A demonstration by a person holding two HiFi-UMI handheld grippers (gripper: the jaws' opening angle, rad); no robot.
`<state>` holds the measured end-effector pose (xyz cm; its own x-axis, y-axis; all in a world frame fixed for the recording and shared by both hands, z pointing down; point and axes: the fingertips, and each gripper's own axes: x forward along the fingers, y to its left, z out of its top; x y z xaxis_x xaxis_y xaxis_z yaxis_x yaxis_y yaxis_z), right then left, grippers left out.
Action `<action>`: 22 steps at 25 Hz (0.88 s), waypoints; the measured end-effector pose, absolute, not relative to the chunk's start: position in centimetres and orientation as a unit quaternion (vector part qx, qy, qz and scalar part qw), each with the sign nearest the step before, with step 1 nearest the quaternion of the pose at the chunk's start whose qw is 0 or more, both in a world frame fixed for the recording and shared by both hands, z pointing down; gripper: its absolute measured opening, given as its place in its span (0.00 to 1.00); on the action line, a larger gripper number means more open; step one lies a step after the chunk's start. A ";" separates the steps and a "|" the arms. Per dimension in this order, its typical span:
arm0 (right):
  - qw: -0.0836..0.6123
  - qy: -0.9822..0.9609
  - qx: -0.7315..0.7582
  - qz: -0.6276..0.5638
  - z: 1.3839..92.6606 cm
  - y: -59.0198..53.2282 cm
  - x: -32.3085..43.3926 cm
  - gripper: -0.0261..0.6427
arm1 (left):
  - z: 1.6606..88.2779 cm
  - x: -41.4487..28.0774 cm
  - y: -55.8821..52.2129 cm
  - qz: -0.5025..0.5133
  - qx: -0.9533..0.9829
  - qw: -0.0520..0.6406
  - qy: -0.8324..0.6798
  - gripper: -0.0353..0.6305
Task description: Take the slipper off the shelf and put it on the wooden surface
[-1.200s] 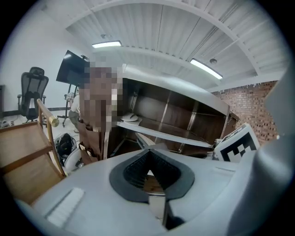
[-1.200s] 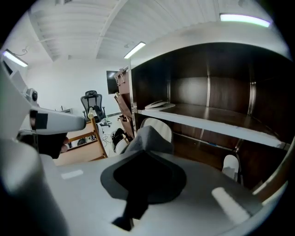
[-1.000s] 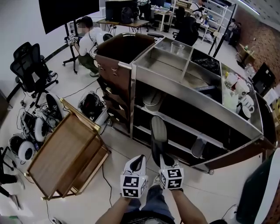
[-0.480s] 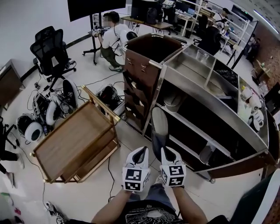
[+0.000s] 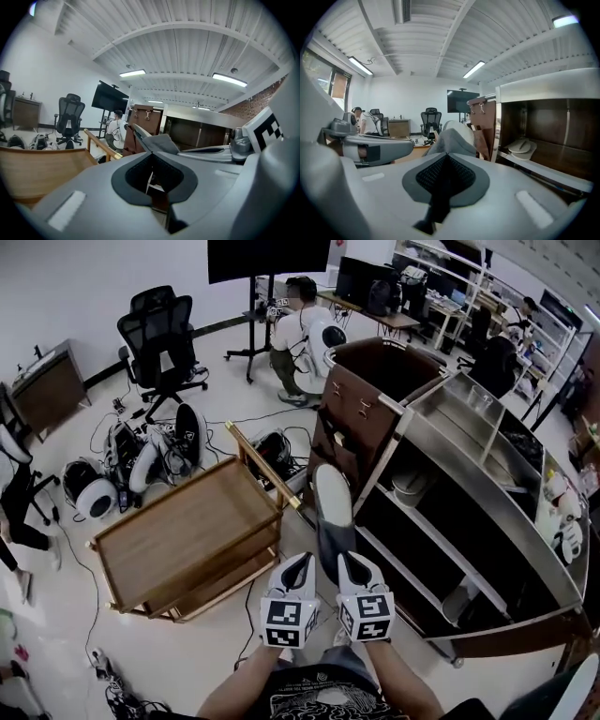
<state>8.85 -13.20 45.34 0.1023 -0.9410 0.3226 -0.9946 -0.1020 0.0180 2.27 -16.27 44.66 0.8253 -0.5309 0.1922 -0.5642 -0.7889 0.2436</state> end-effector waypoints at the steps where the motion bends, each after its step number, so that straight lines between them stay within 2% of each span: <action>1: 0.116 -0.667 0.727 0.113 45.2 -13.9 8.2 0.06 | 44.5 1.6 -16.8 0.054 0.941 0.147 -0.299 0.06; 13: 0.141 -0.750 0.641 0.082 44.4 -22.5 -0.6 0.06 | 44.4 -7.7 -23.0 0.039 0.902 0.154 -0.402 0.06; 22: 0.160 -0.783 0.595 0.085 46.8 -27.0 -4.4 0.06 | 45.3 -12.3 -25.9 0.041 0.870 0.162 -0.463 0.06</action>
